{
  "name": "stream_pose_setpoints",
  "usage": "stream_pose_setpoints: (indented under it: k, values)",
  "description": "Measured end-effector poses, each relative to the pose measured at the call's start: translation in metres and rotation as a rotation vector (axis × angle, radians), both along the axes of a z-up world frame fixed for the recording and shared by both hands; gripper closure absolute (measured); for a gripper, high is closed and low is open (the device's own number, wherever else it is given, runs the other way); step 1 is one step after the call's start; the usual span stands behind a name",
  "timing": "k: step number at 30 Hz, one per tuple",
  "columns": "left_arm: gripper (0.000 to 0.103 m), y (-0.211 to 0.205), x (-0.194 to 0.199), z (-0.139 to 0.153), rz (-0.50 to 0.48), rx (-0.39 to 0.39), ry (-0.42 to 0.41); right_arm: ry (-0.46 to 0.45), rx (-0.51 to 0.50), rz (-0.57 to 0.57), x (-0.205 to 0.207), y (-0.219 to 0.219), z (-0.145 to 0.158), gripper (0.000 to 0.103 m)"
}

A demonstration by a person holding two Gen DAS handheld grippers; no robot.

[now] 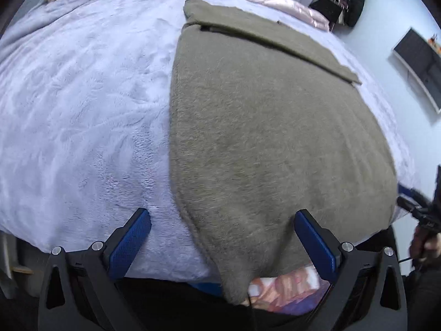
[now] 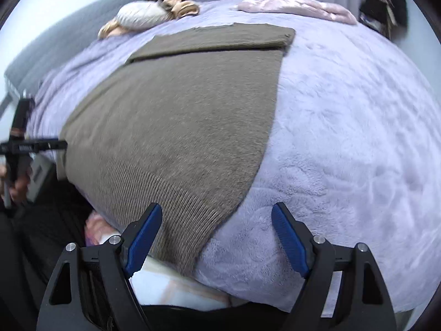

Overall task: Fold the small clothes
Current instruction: 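Move both grippers to the sweater hem and close on it, then lift the hem with both grippers and fold it toward the collar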

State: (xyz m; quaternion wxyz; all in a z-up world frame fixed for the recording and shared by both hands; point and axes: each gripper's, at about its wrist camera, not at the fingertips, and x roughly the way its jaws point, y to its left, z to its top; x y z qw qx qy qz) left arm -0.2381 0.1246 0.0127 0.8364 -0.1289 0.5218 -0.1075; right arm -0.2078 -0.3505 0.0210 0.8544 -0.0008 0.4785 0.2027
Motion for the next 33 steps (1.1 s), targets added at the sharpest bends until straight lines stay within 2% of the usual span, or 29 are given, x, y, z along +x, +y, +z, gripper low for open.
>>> stream_pose_setpoints:
  k: [4, 9, 15, 18, 20, 23, 26, 27, 29, 30, 32, 33]
  values:
    - [0.000, -0.010, -0.009, -0.002, -0.013, -0.026, 0.005, 0.007, 0.119, -0.040, 0.004, -0.012, -0.006, 0.018]
    - [0.000, 0.001, -0.008, -0.008, 0.080, -0.163, -0.002, 0.022, 0.266, -0.037, -0.001, -0.009, -0.013, 0.018]
    - [0.001, 0.003, -0.011, -0.005, 0.094, -0.211, -0.032, 0.019, 0.290, -0.022, 0.001, 0.000, -0.017, 0.020]
    - [0.001, 0.008, -0.013, -0.006, 0.094, -0.240, -0.037, 0.029, 0.314, -0.021, 0.003, 0.002, -0.012, 0.030]
    - [0.001, 0.011, -0.014, -0.006, 0.088, -0.251, -0.041, 0.028, 0.317, -0.002, 0.003, 0.004, -0.010, 0.033]
    - [0.001, 0.005, -0.007, -0.009, 0.063, -0.190, -0.025, 0.033, 0.302, 0.006, 0.005, 0.006, -0.016, 0.034]
    - [0.001, 0.002, -0.006, -0.007, 0.063, -0.179, -0.028, 0.034, 0.325, -0.006, 0.007, 0.003, -0.021, 0.033]
    - [0.005, 0.001, -0.006, -0.006, 0.064, -0.167, -0.025, 0.030, 0.324, -0.005, 0.006, 0.004, -0.021, 0.033]
    - [0.024, -0.004, -0.007, -0.002, 0.080, -0.121, -0.023, 0.027, 0.307, 0.000, 0.004, 0.006, -0.020, 0.034]
    - [0.041, -0.004, -0.008, 0.000, 0.084, -0.104, -0.024, 0.026, 0.298, 0.000, 0.003, 0.008, -0.018, 0.036]
    - [0.061, -0.001, -0.010, 0.002, 0.087, -0.102, -0.020, 0.026, 0.299, 0.023, 0.002, 0.011, -0.013, 0.045]
    - [0.062, 0.001, -0.010, 0.002, 0.089, -0.110, -0.018, 0.026, 0.309, 0.041, 0.001, 0.013, -0.012, 0.049]
